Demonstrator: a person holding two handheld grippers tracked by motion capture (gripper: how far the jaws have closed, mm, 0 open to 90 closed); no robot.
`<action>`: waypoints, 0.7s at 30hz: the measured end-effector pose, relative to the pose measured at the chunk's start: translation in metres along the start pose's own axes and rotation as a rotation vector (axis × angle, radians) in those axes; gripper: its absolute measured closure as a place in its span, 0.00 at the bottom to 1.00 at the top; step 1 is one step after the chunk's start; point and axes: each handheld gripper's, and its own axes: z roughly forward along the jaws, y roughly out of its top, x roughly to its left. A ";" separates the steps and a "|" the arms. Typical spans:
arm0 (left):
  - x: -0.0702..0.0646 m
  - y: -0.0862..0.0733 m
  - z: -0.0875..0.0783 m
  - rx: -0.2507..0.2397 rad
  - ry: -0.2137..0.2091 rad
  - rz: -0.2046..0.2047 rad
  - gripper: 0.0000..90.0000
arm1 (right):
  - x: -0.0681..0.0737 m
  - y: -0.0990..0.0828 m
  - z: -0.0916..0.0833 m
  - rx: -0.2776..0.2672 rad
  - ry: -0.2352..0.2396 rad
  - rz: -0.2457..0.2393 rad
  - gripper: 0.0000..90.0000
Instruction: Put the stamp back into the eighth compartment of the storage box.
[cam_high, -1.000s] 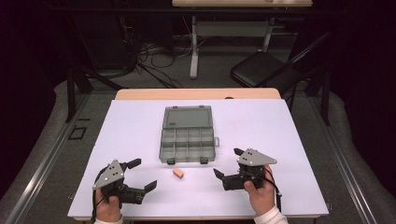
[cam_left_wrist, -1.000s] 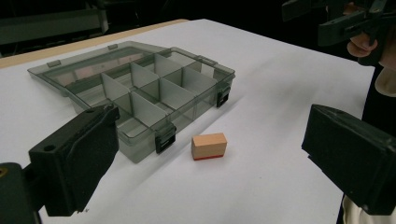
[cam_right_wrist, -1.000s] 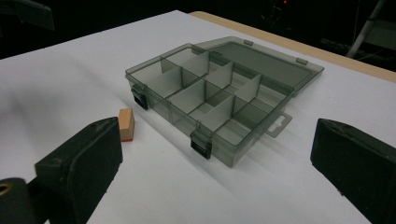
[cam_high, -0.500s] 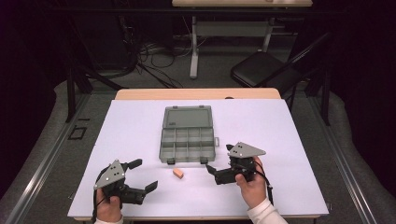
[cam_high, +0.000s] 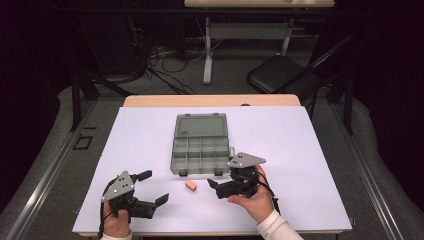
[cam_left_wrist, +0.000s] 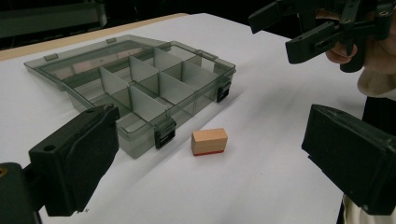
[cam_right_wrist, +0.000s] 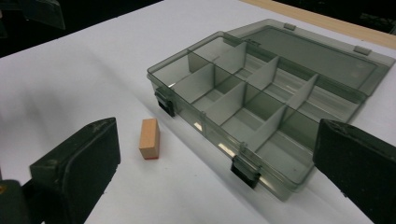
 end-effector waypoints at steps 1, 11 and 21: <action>0.001 0.000 0.000 0.003 -0.007 0.001 0.04 | 0.002 0.001 0.003 0.001 0.008 0.000 0.00; 0.000 0.000 0.001 0.007 -0.003 -0.001 0.04 | 0.012 0.003 0.017 0.011 0.023 -0.006 0.02; 0.000 -0.001 0.002 0.007 -0.003 0.005 0.04 | 0.015 0.002 0.026 0.011 0.039 0.002 0.05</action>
